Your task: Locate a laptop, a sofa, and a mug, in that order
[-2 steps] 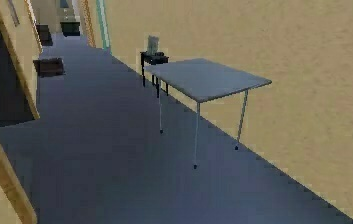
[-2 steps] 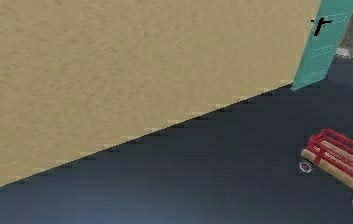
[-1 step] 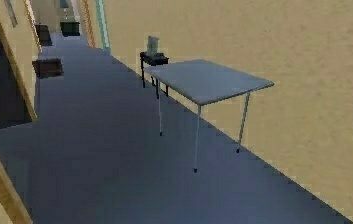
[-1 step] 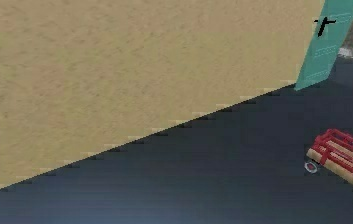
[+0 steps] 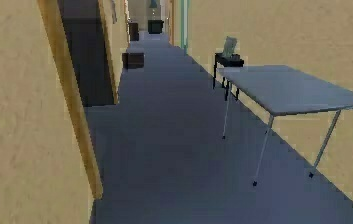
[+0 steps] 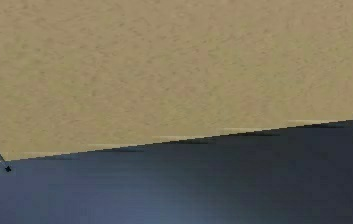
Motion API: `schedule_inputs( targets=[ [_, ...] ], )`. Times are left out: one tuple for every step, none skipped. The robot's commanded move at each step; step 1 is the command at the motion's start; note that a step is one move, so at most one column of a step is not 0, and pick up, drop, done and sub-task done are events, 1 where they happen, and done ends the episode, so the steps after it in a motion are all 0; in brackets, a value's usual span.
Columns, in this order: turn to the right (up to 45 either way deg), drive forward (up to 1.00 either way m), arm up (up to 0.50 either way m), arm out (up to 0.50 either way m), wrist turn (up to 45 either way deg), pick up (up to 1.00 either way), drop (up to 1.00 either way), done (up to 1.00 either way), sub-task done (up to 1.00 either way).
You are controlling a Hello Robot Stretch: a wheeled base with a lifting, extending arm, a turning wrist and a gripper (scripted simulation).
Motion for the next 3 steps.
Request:
schedule_inputs(
  targets=[
    [0.0, 1.00, 0.00, 0.00, 0.0, 0.00, 0.00, 0.00, 0.00],
    [0.0, 1.00, 0.00, 0.00, 0.0, 0.00, 0.00, 0.00, 0.00],
    [0.0, 1.00, 0.00, 0.00, 0.0, 0.00, 0.00, 0.00, 0.00]
  ],
)
